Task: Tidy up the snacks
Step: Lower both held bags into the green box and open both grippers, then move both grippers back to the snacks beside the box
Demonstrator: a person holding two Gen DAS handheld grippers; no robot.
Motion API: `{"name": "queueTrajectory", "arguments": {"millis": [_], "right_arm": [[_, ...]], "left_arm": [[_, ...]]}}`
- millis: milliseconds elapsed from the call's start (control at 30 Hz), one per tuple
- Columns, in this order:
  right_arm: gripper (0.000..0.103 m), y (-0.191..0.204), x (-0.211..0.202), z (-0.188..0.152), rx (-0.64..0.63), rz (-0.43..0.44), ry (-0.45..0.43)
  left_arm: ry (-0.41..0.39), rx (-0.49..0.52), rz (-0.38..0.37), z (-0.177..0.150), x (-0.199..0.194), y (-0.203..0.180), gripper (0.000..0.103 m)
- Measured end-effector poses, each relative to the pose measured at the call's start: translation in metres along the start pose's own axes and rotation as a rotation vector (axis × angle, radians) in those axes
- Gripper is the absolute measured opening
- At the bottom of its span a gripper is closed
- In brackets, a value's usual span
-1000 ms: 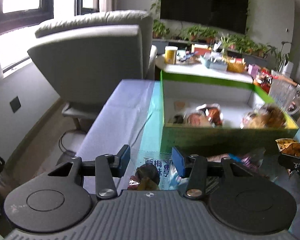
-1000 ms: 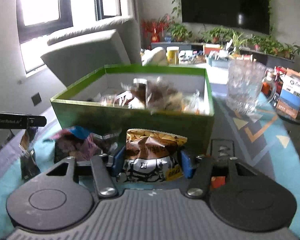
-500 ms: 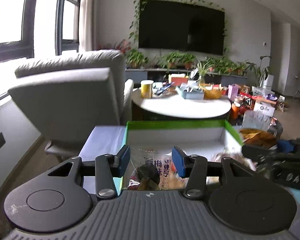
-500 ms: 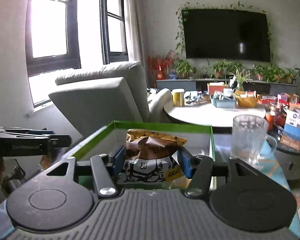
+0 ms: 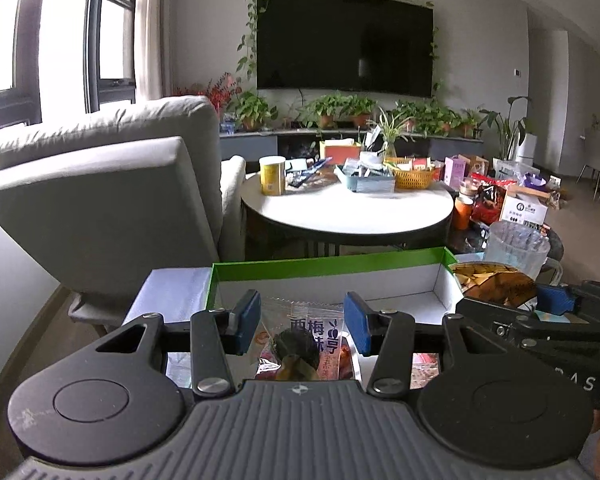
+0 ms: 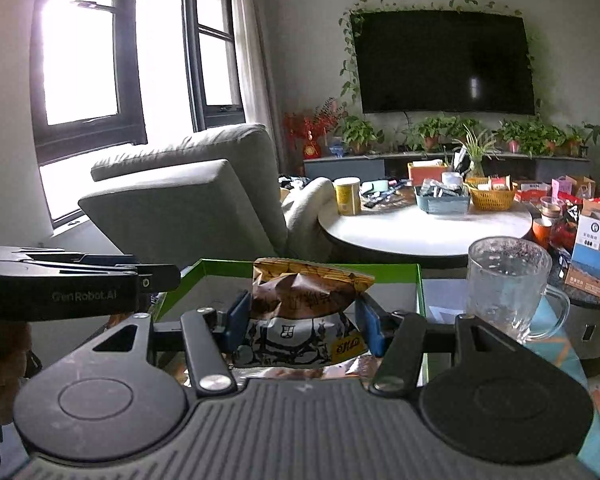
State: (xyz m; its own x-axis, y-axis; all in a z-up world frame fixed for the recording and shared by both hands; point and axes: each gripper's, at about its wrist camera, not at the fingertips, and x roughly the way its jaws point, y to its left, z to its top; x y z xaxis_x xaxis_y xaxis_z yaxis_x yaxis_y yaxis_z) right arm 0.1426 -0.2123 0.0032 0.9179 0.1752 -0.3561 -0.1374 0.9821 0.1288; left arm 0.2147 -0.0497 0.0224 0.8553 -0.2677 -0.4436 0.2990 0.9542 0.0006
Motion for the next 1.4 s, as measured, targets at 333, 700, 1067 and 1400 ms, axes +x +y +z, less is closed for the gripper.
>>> {"name": "queueTrajectory", "arguments": {"millis": [333, 700, 1067, 1400], "right_arm": [[0.057, -0.012, 0.019, -0.006, 0.033, -0.015, 0.038], [0.058, -0.017, 0.016, -0.007, 0.078, -0.024, 0.042], [0.058, -0.027, -0.011, -0.009, 0.055, -0.069, 0.028], [0.058, -0.054, -0.042, -0.03, 0.037, -0.16, 0.085]], "left_arm": [[0.074, -0.007, 0.0, -0.008, 0.027, -0.002, 0.044], [0.108, -0.032, 0.024, -0.013, 0.025, 0.003, 0.044], [0.071, -0.028, -0.016, -0.012, -0.007, -0.009, 0.044], [0.063, 0.051, -0.066, -0.022, -0.038, -0.028, 0.045]]}}
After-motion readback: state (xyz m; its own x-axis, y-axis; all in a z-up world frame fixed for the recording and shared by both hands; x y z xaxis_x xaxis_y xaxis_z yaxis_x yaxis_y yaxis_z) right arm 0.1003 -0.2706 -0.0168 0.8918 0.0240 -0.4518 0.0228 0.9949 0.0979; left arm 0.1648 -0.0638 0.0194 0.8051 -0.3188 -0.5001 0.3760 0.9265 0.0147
